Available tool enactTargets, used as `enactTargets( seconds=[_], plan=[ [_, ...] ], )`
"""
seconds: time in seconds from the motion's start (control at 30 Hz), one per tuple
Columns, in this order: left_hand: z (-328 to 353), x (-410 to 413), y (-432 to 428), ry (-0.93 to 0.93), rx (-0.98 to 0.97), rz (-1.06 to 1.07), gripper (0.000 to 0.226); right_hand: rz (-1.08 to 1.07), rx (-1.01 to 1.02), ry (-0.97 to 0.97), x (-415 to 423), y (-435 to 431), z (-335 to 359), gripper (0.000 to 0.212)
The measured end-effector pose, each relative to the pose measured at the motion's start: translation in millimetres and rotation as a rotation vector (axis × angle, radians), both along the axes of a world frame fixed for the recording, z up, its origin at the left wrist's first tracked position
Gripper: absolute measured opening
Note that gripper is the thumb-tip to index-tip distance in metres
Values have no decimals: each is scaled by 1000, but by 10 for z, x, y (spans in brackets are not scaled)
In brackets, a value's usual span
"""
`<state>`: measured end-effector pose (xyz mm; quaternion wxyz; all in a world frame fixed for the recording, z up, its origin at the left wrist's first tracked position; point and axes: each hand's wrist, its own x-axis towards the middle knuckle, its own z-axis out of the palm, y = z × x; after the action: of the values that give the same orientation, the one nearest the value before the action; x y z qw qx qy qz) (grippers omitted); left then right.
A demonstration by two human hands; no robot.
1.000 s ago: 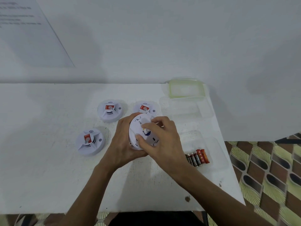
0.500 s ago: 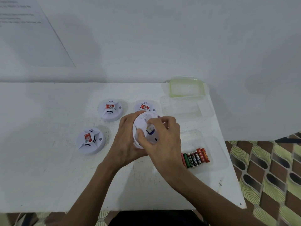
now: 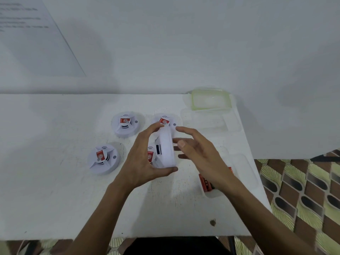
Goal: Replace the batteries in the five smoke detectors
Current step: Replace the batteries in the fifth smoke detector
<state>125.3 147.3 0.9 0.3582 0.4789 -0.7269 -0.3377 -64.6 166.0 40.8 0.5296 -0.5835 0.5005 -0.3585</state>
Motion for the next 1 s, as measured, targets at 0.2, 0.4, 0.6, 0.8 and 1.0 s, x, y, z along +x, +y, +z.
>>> enactTargets(
  seconds=[0.2,0.4,0.6,0.8,1.0],
  plan=[
    [129,-94,54,-153,-6,16,105,37,56,-87,-46,37,38,51],
    [144,-80,42,3,257,-112,94,5,145,-252,-192,39,-24,44],
    [255,-51,63,-99,244,-91,102,67,92,-77,-222,77,23,51],
    [195,-57,80,26,347,-147,99,5,31,-87,-194,109,-58,52],
    [199,-43,74,-12,313,-155,88,-26,12,-93,-196,143,-94,52]
  ],
)
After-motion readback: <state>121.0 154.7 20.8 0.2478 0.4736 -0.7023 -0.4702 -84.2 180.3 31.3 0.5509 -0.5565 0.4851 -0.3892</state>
